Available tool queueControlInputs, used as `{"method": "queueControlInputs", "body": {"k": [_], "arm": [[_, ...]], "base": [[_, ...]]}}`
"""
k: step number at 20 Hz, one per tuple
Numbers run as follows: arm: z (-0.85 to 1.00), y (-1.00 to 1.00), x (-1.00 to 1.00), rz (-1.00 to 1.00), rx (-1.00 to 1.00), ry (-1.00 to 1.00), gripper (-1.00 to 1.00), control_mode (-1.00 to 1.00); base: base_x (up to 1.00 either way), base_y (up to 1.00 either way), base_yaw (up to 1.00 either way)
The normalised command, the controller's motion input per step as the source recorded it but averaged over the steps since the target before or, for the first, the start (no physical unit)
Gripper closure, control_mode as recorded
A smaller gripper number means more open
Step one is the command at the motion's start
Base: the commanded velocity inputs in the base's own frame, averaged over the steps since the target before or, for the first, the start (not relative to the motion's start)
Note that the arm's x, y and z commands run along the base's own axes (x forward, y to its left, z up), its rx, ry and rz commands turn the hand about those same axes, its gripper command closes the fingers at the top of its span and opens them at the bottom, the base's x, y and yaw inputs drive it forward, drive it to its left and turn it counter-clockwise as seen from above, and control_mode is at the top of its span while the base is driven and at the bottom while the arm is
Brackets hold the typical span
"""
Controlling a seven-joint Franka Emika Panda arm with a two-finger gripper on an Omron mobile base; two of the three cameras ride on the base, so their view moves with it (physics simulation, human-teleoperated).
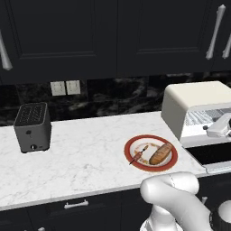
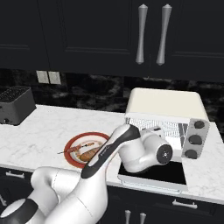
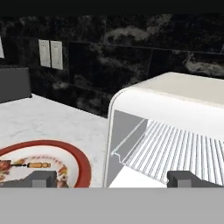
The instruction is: Pick up the kebab skewer and baguette bread, and place them inside the toaster oven. Close the toaster oven door and start by setting the timer.
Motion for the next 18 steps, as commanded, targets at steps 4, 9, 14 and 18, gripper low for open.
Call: {"method": "queueControlInputs", "body": {"k": [4, 9, 14, 18], "arm": [[-0.49, -0.04, 0.35, 0.0, 0.07, -0.03, -1.0, -1.0], [-0.27, -0.21, 0.49, 0.0, 0.03, 0.0, -1.0, -1.0], [-0.06, -0.37, 0.59, 0.0, 0.05, -0.01, -1.0, -1.0], [-0.03, -0.38, 0.4, 0.0, 0.06, -0.05, -1.0, -1.0]], "base": [[0.0, 0.0, 0.0], [0.0, 0.0, 0.0], [0.0, 0.0, 0.0], [0.0, 0.0, 0.0]]}}
